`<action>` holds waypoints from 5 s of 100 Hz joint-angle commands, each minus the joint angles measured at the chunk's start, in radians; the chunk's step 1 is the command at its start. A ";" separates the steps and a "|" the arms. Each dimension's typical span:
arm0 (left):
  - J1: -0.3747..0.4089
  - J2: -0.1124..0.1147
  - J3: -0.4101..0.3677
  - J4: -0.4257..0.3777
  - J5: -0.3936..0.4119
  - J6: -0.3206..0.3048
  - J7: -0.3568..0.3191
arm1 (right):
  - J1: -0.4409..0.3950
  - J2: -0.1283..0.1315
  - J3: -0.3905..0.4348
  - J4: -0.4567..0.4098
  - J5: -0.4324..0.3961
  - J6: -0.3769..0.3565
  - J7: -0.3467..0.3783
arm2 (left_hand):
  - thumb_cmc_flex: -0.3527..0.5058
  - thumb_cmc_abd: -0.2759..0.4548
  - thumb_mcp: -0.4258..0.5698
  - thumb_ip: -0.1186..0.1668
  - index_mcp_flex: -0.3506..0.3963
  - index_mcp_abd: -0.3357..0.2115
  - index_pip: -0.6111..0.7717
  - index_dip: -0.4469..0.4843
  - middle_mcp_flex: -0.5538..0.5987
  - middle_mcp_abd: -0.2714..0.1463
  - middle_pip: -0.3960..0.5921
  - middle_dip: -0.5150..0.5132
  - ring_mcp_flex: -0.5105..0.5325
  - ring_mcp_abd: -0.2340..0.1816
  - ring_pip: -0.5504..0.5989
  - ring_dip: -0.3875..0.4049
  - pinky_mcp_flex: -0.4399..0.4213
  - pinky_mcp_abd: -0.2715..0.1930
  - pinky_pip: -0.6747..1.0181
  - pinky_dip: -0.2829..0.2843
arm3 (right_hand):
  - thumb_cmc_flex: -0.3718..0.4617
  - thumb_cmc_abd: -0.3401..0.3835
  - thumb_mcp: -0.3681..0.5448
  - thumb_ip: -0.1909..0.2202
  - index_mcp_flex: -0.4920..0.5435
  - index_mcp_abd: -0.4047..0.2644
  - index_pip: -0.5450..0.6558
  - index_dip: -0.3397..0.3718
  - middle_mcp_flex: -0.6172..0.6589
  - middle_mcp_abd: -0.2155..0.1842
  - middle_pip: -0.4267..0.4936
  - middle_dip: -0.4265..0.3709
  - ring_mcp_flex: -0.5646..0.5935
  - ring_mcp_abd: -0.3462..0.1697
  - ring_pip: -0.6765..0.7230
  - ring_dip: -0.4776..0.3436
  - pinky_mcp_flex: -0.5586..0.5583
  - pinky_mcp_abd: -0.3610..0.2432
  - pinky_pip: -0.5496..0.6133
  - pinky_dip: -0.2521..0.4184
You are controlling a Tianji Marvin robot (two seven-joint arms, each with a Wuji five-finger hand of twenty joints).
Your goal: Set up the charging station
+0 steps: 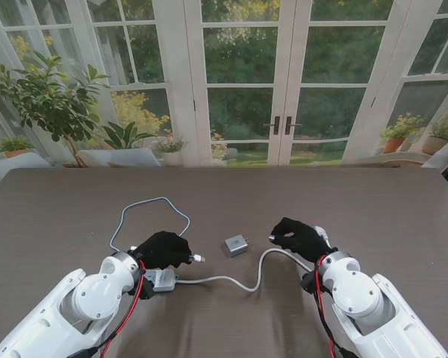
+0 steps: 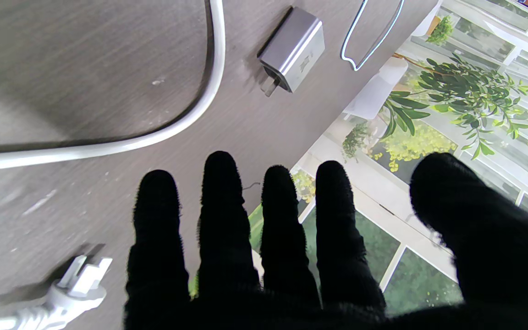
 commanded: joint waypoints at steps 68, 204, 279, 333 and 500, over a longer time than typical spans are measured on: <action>0.019 -0.004 -0.016 -0.021 -0.093 0.002 -0.029 | -0.002 -0.002 -0.007 -0.003 0.008 0.004 0.021 | 0.267 0.113 0.319 0.096 0.170 -0.021 0.224 0.213 -0.064 0.039 -0.068 -0.017 -0.158 0.179 -0.395 0.032 -0.292 0.235 -0.313 -0.036 | -0.029 0.022 -0.018 0.011 0.013 0.004 -0.422 -0.009 0.019 0.004 -0.014 -0.003 0.029 -0.004 0.000 -0.761 0.004 -0.004 -0.027 0.015; -0.002 -0.038 0.037 0.026 -0.041 0.012 0.135 | -0.002 -0.002 -0.009 -0.001 0.015 0.004 0.024 | -0.188 -0.098 -0.035 0.045 0.108 -0.117 -0.051 -0.123 0.119 -0.208 0.722 0.004 0.030 -0.270 0.554 0.184 0.091 -0.356 0.309 0.531 | -0.031 0.022 -0.013 0.010 0.017 0.009 -0.423 -0.010 0.025 0.008 -0.012 -0.003 0.036 -0.004 0.002 -0.761 0.009 -0.004 -0.025 0.012; -0.009 -0.028 0.040 0.024 -0.091 0.016 0.066 | -0.003 -0.001 -0.008 -0.003 0.015 0.007 0.028 | -0.269 0.095 0.020 0.061 0.164 -0.131 -0.124 -0.020 0.119 -0.213 0.729 -0.026 0.030 -0.267 0.551 0.176 0.084 -0.280 0.309 0.486 | -0.033 0.023 -0.013 0.009 0.017 0.008 -0.424 -0.010 0.032 0.009 -0.013 -0.003 0.040 -0.008 0.002 -0.761 0.009 -0.003 -0.024 0.011; -0.004 -0.027 0.039 0.022 -0.036 0.015 0.090 | -0.002 -0.001 -0.010 -0.002 0.018 0.009 0.028 | -0.294 -0.049 0.284 -0.020 0.161 -0.125 0.071 -0.006 0.084 -0.049 -0.051 -0.008 0.032 -0.162 0.315 0.056 0.073 -0.250 0.309 0.200 | -0.032 0.023 -0.011 0.009 0.018 0.009 -0.424 -0.010 0.037 0.011 -0.013 -0.003 0.044 -0.007 0.004 -0.761 0.009 -0.003 -0.024 0.010; 0.061 0.011 -0.074 -0.036 -0.179 -0.030 -0.115 | 0.049 -0.011 -0.094 0.011 -0.141 -0.027 -0.082 | 0.041 0.034 0.143 -0.022 0.030 -0.039 0.200 0.172 -0.079 0.056 -0.025 0.192 -0.205 0.165 -0.137 0.198 -0.327 0.125 -0.110 0.154 | 0.003 -0.053 0.001 0.000 0.009 -0.014 -0.411 -0.003 0.019 -0.009 -0.003 -0.001 0.046 -0.018 0.008 -0.761 0.026 -0.008 -0.015 0.008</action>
